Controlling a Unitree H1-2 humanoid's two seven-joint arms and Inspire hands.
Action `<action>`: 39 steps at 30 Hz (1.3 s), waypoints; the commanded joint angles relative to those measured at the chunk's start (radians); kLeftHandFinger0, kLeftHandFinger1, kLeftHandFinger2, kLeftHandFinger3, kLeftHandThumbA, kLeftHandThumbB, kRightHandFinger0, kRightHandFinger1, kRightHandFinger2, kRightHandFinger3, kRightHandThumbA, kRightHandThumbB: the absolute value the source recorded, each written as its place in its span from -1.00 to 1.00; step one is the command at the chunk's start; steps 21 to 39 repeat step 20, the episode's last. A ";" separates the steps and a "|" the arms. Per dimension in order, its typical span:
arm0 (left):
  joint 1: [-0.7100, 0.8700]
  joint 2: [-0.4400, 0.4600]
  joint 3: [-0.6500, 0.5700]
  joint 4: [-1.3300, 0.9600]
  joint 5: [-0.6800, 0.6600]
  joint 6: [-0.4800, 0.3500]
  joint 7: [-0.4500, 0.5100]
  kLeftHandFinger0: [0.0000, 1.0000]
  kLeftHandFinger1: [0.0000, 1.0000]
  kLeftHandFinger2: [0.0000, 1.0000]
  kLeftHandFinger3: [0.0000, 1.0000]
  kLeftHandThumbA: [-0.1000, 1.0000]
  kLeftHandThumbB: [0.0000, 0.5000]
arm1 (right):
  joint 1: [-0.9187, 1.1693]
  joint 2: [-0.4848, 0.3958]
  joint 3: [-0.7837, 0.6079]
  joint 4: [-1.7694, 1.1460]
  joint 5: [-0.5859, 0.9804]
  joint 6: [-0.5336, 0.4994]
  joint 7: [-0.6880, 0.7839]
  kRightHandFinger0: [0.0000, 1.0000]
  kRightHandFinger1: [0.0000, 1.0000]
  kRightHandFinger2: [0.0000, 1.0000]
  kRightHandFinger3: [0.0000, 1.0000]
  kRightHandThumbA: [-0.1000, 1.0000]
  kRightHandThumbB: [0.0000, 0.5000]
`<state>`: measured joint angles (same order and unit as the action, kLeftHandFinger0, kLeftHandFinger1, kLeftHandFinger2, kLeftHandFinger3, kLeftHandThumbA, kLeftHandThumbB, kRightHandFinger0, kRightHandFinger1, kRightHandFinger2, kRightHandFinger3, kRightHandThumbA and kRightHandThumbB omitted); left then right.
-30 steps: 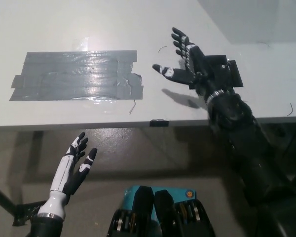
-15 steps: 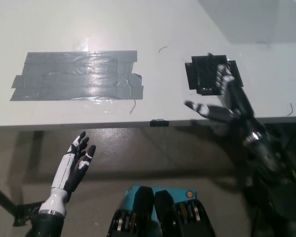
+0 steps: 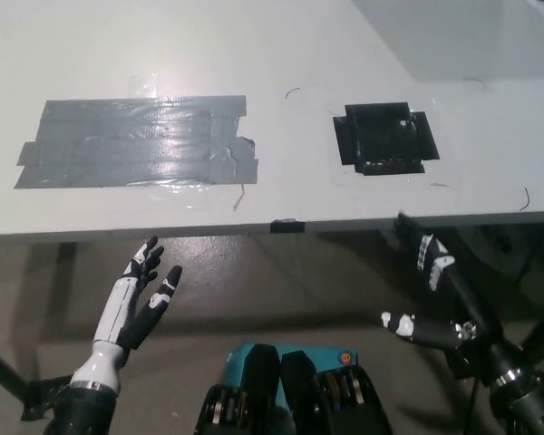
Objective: A white bottle is kept in the middle of the desk infront of the robot and the robot picks it up with its right hand and passes it to a person
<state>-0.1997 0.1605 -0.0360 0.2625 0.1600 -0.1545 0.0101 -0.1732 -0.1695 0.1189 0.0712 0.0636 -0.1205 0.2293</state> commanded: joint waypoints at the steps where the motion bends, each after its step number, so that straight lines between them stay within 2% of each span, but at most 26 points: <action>1: -0.005 0.021 0.005 0.006 0.009 -0.068 0.010 1.00 1.00 1.00 1.00 0.61 -1.00 | -0.032 0.003 0.008 0.047 0.024 0.014 0.038 1.00 1.00 1.00 1.00 0.74 0.31; 14: 0.018 0.020 0.006 -0.006 0.019 -0.032 0.008 1.00 1.00 1.00 1.00 0.66 -0.93 | -0.033 0.009 0.014 0.128 -0.001 0.001 0.039 1.00 1.00 1.00 1.00 0.74 0.17; 19: 0.019 0.019 0.006 -0.005 0.017 -0.031 0.005 1.00 1.00 1.00 1.00 0.68 -0.88 | -0.040 0.005 0.013 0.137 -0.008 -0.003 0.039 1.00 1.00 1.00 1.00 0.73 0.16; 39: 0.019 0.019 0.006 -0.005 0.017 -0.031 0.005 1.00 1.00 1.00 1.00 0.68 -0.88 | -0.040 0.005 0.013 0.137 -0.008 -0.003 0.039 1.00 1.00 1.00 1.00 0.73 0.16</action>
